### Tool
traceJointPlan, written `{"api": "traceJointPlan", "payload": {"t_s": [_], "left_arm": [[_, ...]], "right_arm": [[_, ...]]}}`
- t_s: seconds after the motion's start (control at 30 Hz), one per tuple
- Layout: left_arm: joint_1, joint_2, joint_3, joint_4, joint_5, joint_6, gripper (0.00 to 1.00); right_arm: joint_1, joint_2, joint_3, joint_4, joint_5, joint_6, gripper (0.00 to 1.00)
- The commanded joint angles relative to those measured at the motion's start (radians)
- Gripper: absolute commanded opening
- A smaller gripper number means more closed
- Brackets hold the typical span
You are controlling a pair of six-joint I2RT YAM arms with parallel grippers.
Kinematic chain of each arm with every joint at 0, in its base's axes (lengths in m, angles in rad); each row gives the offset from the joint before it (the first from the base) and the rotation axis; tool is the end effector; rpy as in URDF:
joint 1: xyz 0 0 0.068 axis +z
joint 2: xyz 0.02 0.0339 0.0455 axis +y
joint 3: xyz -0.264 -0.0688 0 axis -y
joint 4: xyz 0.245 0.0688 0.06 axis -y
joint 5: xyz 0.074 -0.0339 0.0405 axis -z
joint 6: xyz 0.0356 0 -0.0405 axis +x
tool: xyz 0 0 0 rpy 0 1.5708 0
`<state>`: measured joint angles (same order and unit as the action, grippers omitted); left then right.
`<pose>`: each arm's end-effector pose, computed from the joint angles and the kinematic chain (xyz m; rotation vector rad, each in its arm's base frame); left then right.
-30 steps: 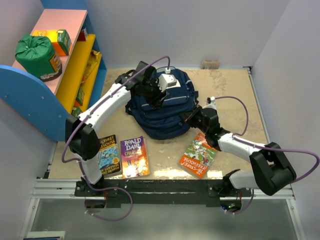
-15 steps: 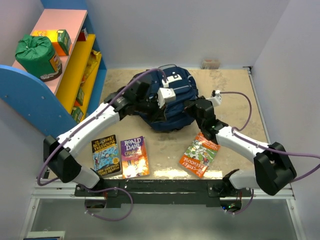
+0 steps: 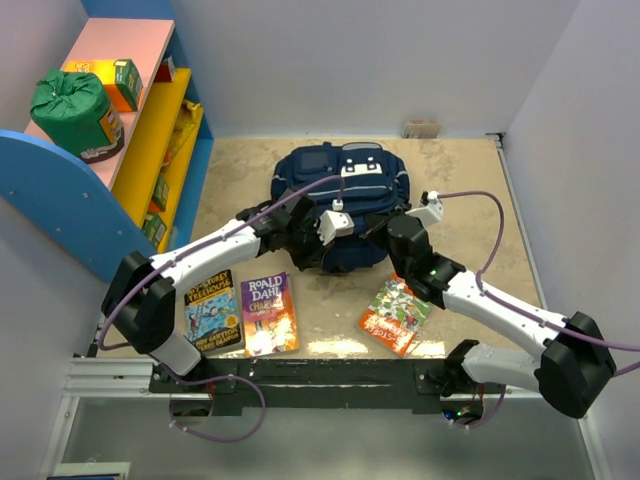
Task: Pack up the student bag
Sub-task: Unzip the student bag at the center of the board.
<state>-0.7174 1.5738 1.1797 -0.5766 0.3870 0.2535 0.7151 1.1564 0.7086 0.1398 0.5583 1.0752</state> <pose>0.2402 -0.2274 0.2505 1.3348 2.1967 -0.6718 0.2085 0.1561 0.2716 0.7142 1.7541 0.7254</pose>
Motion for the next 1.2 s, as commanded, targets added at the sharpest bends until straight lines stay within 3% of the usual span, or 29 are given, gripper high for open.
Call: {"api": "traceJointPlan", "payload": {"t_s": [0.0,0.33,0.5,0.6,0.63,0.67,0.73,0.9,1.17], "left_arm": [[0.042,0.026,0.033,0.174,-0.119,0.003,0.07],[0.165,0.16,0.159,0.236,-0.093,0.018,0.07],[0.171,0.071,0.137,0.19,0.062,0.018,0.15],[0.159,-0.033,0.095,0.178,0.133,0.017,0.36],[0.147,-0.064,0.075,0.19,0.15,0.006,0.52],[0.141,-0.093,0.023,0.213,0.157,-0.005,0.6],[0.128,-0.161,-0.026,0.293,0.164,-0.045,0.71],[0.124,-0.136,-0.116,0.389,0.193,-0.177,0.73],[0.124,-0.084,-0.19,0.5,0.087,-0.292,0.69]], "right_arm": [[0.03,-0.08,-0.001,0.032,0.049,-0.006,0.0],[0.04,-0.066,-0.04,0.058,-0.023,0.04,0.0],[0.04,0.003,-0.006,0.095,-0.041,0.046,0.0],[0.04,0.086,0.026,0.139,-0.069,0.061,0.0],[0.04,0.13,0.044,0.15,-0.093,0.072,0.0],[0.04,0.147,0.052,0.174,-0.103,0.077,0.0],[0.04,0.178,0.077,0.196,-0.136,0.078,0.0],[0.041,0.213,0.115,0.225,-0.146,0.084,0.0],[0.052,0.266,0.138,0.288,-0.198,0.137,0.0]]}}
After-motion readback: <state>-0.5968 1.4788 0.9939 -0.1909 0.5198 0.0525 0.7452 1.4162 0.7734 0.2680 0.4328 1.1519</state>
